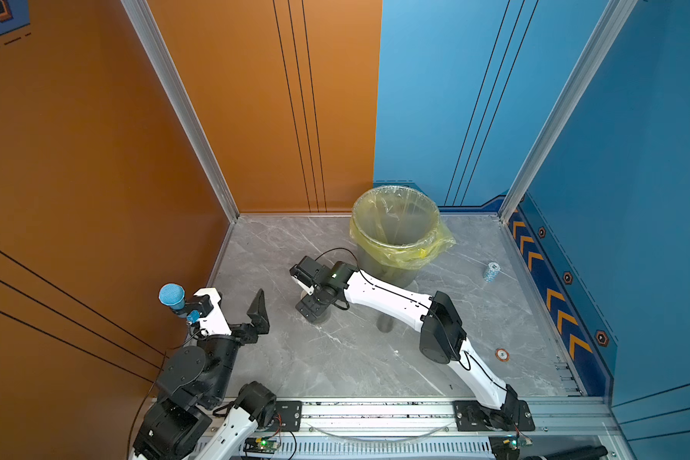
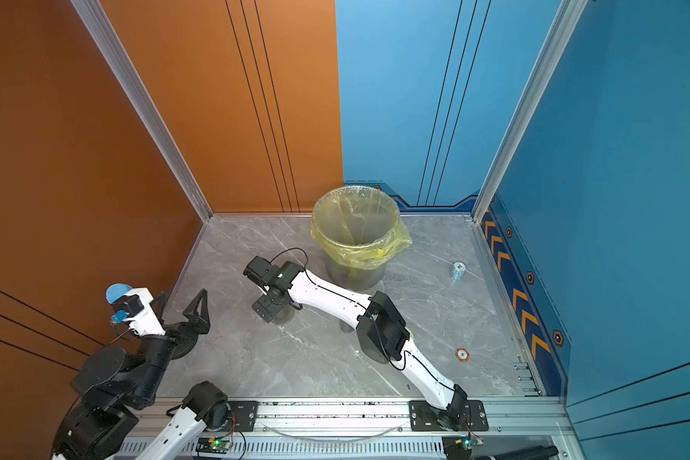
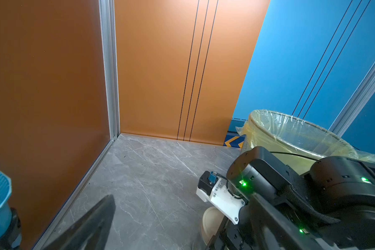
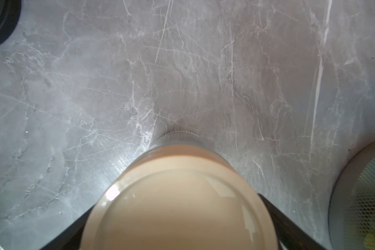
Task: Empty moldy tea leaves from jars
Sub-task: Pick up the jar from the center of the board.
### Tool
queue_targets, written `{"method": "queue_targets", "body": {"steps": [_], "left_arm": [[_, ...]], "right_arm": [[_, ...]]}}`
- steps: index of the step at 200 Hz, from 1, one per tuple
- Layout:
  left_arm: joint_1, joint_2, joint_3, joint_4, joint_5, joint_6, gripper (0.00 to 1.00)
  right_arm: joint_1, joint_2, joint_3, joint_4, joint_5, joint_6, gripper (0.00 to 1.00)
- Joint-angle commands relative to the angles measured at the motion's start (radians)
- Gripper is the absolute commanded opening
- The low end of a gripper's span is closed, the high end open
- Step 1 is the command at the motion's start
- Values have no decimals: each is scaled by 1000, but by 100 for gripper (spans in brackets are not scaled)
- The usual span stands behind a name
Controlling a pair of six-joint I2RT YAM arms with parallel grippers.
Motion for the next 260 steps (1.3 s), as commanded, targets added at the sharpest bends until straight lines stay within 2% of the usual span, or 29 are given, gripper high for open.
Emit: {"method": "queue_targets", "body": {"steps": [1,36,61,91,141,163,182,217,260], "left_arm": [[-5,-11,-13,-9,-4,20,98],[-5,-11,-17,-10,6,32,98],[-5,-5,-18,-12,16,37,98],[-4,17,-19,7,65,61,97],[-6,89,14,66,287,155,97],[-6,121,14,106,448,199,98],[-5,172,12,142,588,230,98],[-5,251,1,247,778,250,98],[8,439,26,458,904,230,98]], "right_arm": [[-7,18,39,-21,-10,16,92],[-10,22,41,-22,-29,19,70],[-13,10,40,-23,-48,27,47],[-21,-44,34,-22,-65,34,35],[-60,-226,53,-70,-157,21,33],[-86,-337,61,-122,-212,2,32],[-131,-420,60,-157,-288,6,33],[-239,-553,60,-180,-434,28,32],[-342,-669,27,-168,-542,50,31]]}}
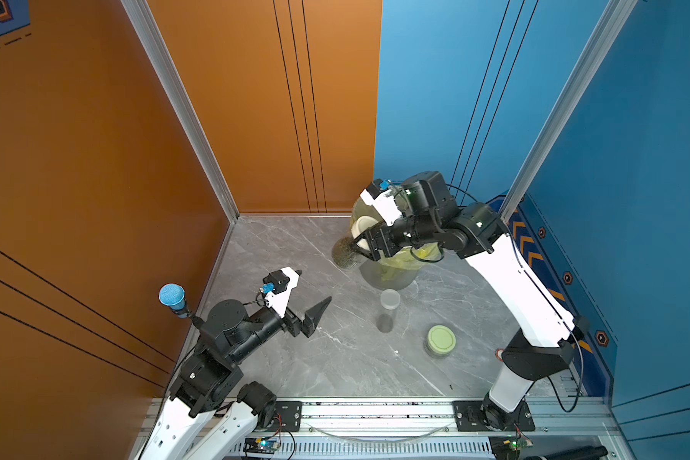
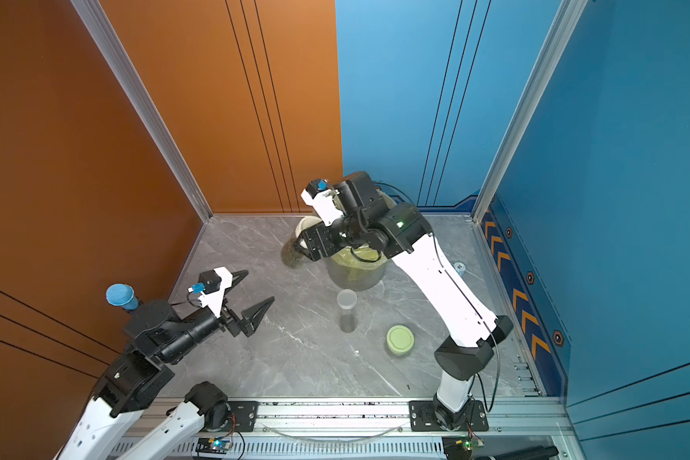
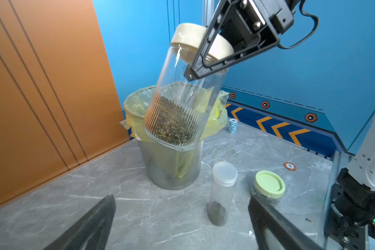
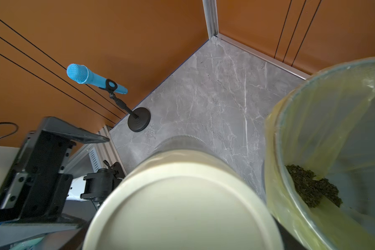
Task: Empty moldy tea leaves from jars
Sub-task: Pick up the jar from the center of the board.
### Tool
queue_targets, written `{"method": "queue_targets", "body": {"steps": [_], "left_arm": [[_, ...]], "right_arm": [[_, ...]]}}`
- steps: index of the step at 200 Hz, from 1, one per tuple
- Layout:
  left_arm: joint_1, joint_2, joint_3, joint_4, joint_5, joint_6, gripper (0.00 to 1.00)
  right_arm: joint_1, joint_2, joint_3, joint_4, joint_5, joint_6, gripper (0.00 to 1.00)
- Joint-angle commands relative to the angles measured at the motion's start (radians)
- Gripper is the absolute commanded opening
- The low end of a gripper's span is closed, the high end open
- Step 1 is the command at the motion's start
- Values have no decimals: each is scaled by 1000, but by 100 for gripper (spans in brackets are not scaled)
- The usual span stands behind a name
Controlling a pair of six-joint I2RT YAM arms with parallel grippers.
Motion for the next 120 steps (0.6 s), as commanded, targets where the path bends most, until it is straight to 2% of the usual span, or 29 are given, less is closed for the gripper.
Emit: {"method": "queue_targets", "body": {"steps": [1,14,21,45,80,120], "left_arm": [[8,99,32,175,145,5,98],[15,168,63,223,190,2,98],[17,206,86,241,217,0,98],[20,327,183,236,283,18,98],[26,407,196,302,345,28,98],[27,454,177,389,408,-15,98]], "right_arm": [[-24,-46,-17,15,-113,27,31],[-27,-66,-31,23,-138,33,31],[-62,-70,-40,30,-149,38,31],[-71,-82,-68,53,-187,53,28],[-80,-124,-153,134,-238,90,28],[-94,-141,-175,166,-289,110,29]]}}
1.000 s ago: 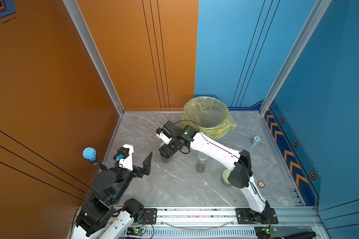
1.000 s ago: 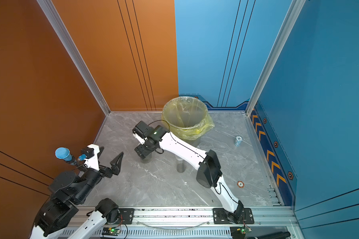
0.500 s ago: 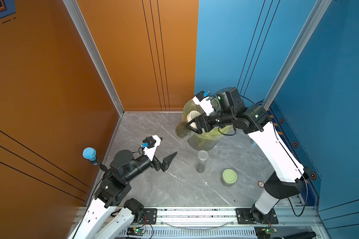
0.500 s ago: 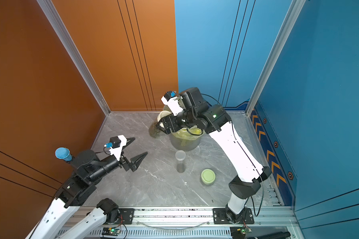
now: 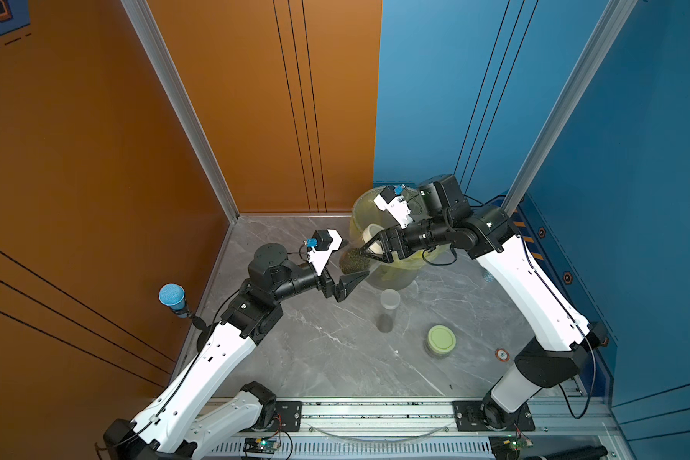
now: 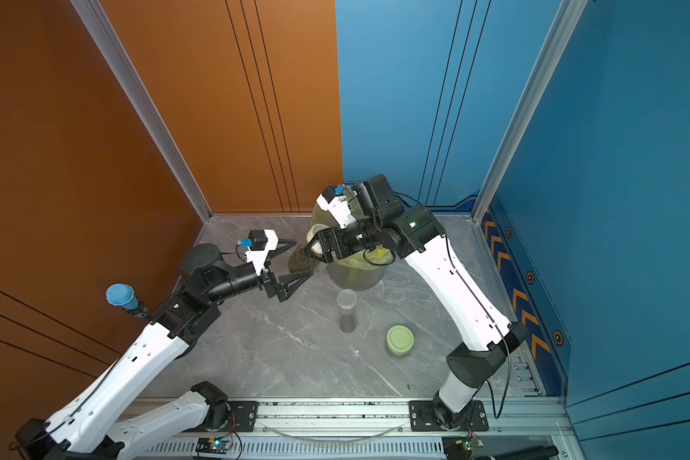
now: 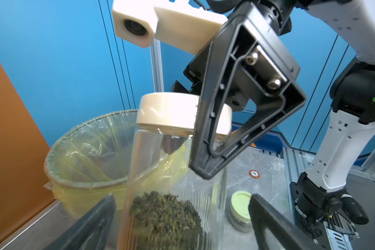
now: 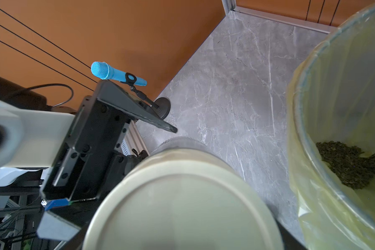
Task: Empty moldy tea leaves from jars
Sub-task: Pick up the jar from the center of the board.
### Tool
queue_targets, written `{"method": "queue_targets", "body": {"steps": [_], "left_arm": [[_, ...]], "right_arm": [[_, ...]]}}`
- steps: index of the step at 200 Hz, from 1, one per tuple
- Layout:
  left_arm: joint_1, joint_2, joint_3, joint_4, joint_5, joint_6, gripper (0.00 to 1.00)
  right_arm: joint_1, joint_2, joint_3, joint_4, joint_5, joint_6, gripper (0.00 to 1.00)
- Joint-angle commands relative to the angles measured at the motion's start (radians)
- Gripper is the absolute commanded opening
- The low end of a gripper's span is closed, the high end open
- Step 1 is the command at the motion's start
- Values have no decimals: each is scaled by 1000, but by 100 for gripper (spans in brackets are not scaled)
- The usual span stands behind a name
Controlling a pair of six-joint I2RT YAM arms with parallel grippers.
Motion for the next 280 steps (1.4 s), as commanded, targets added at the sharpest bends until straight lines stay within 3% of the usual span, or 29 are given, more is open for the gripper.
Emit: {"method": "queue_targets", "body": {"steps": [1,57,126,159,189,228,263,280], "left_arm": [[8,12,6,96,78,-22,98],[7,39,-33,218,79,-63,98],[6,83,-15,219,104,-71,100],[9,85,-13,211,105,-54,87],[10,80,-15,210,93,-43,63],[7,67,-45,219,45,-20,48],[-11,47,-92,250,-32,56,37],[-14,46,-120,283,-57,101,33]], "right_arm": [[-14,-67,-1,127,-84,34,29],[-35,-111,-70,234,-151,109,29],[-36,-134,-118,291,-163,140,29],[-32,-133,-128,302,-168,145,29],[-31,-133,-138,301,-166,140,30],[-27,-134,-147,300,-175,130,44],[-38,-136,-158,293,-180,108,98],[-56,-129,-160,294,-196,101,100]]}}
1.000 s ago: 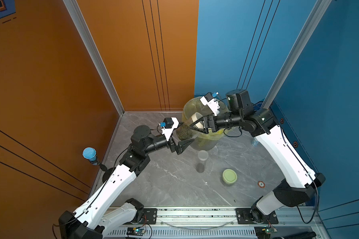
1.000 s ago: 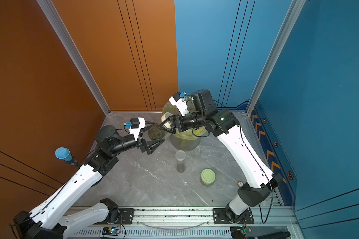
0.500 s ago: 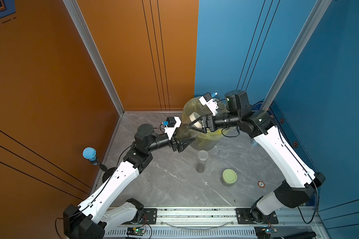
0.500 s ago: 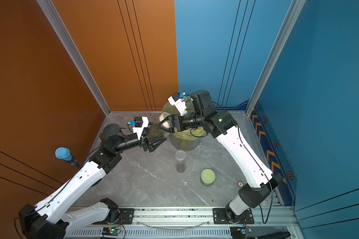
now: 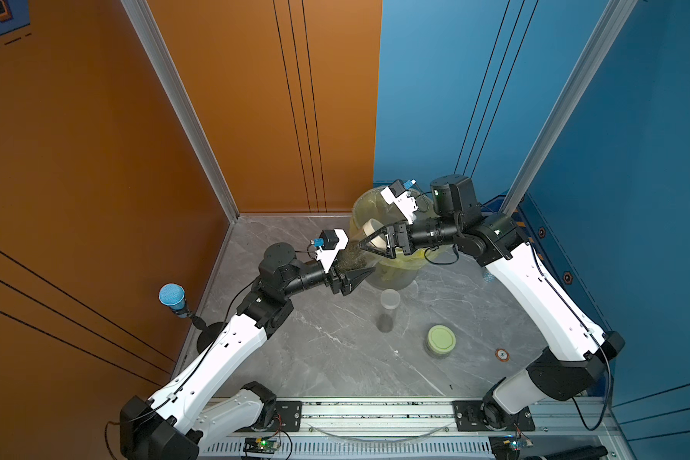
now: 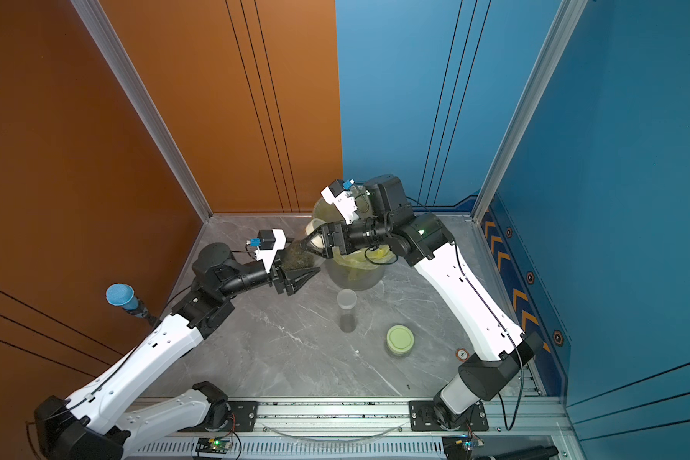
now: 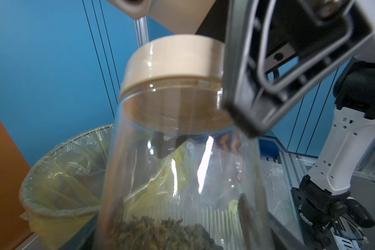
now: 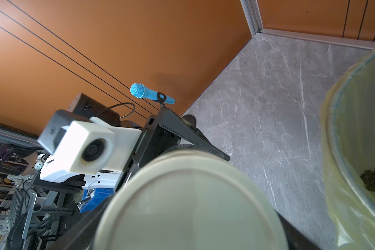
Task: Empty moldy tea leaves from jars
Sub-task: Pick up the jar from the center of the board.
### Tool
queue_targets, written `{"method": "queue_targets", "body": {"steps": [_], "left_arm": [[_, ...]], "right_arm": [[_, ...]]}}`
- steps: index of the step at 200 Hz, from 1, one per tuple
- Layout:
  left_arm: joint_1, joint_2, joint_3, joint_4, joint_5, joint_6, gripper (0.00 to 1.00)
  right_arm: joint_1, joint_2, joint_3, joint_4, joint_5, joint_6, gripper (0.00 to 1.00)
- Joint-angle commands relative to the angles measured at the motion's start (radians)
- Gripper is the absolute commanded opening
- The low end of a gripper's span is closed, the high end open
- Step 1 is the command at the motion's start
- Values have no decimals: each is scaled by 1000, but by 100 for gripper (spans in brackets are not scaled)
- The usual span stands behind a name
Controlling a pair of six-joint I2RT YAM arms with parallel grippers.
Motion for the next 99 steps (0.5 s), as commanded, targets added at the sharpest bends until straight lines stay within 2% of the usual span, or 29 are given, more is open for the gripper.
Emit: {"method": "queue_targets", "body": {"steps": [1,23,59,99], "left_arm": [[-6,-15,-37,61,-87,92,33],[-7,-8,-43,61,-112,149,33],[-20,-4,-55,92,-207,320,32],[1,15,13,92,-251,452,34]], "right_arm": [[-20,-36,-1,57,-50,-17,100],[-43,-26,7,57,-61,-21,100],[-122,-30,25,65,-110,19,100],[-296,-87,-114,287,-187,288,100]]}}
